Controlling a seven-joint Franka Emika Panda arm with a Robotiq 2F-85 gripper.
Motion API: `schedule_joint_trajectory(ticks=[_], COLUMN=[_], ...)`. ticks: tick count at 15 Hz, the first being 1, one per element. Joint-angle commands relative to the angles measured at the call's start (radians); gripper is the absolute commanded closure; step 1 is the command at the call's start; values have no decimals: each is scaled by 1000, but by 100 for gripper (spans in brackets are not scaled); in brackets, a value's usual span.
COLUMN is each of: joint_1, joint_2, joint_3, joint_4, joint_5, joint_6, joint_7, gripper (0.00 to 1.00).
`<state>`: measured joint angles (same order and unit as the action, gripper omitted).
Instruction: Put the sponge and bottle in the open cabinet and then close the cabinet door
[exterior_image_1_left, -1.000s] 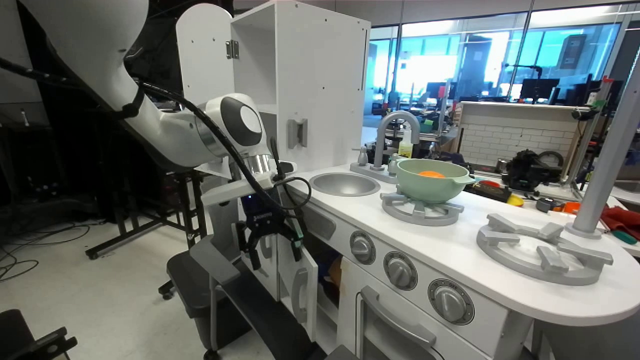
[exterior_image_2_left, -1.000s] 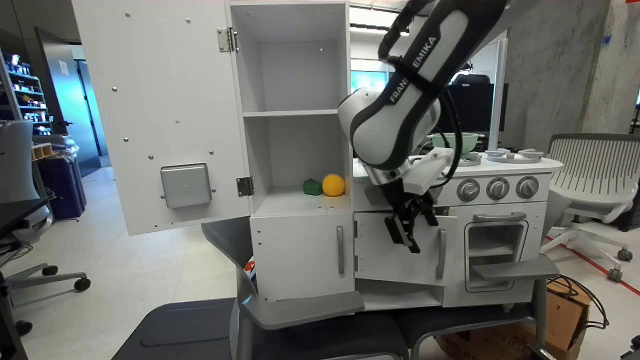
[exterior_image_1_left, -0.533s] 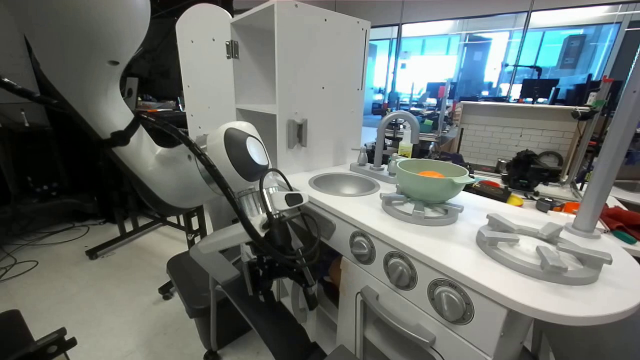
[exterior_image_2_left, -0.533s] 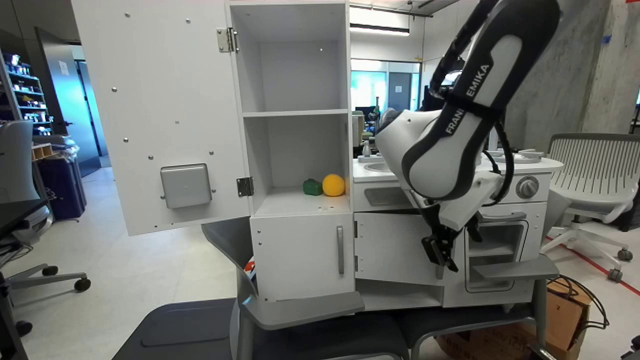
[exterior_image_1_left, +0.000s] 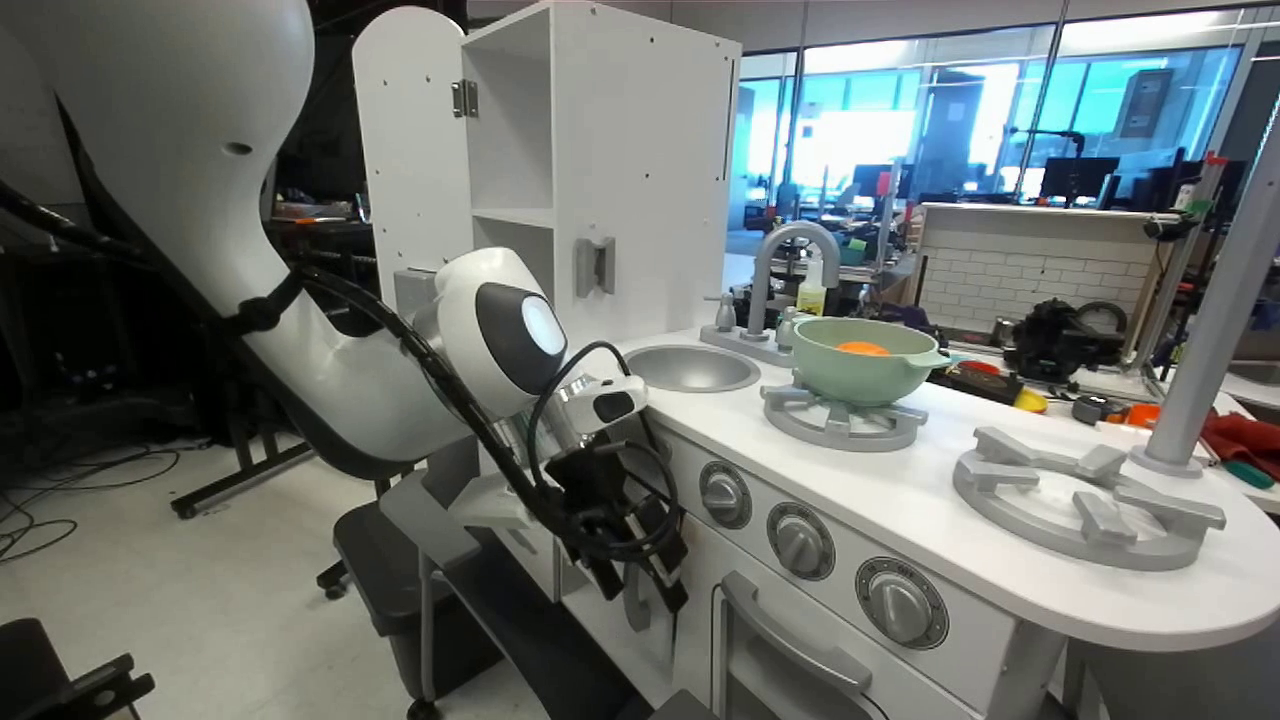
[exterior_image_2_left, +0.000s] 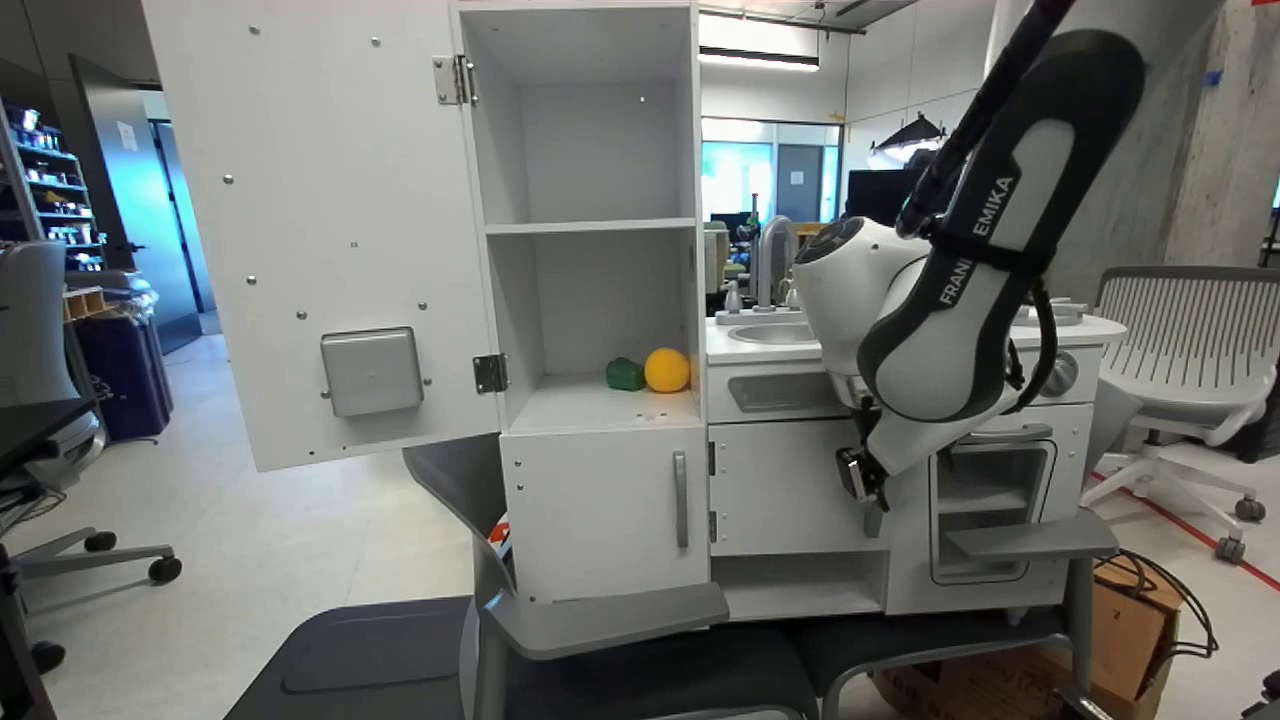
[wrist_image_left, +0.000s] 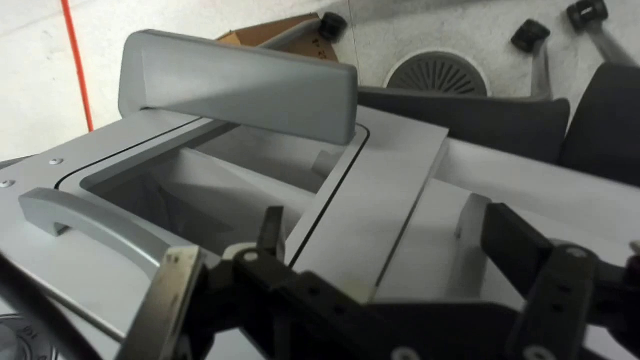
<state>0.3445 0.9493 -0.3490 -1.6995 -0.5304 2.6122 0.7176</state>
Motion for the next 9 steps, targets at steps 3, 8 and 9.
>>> schedule_joint_trajectory(ticks=[3, 8, 9], joint_1=[115, 145, 106], joint_2=[53, 48, -14], joint_3=[-133, -132, -74], joint_4=[17, 5, -30], joint_5=[-10, -8, 4], joint_6=[83, 46, 36], joint_7=[206, 230, 130], gripper=[0, 0, 0])
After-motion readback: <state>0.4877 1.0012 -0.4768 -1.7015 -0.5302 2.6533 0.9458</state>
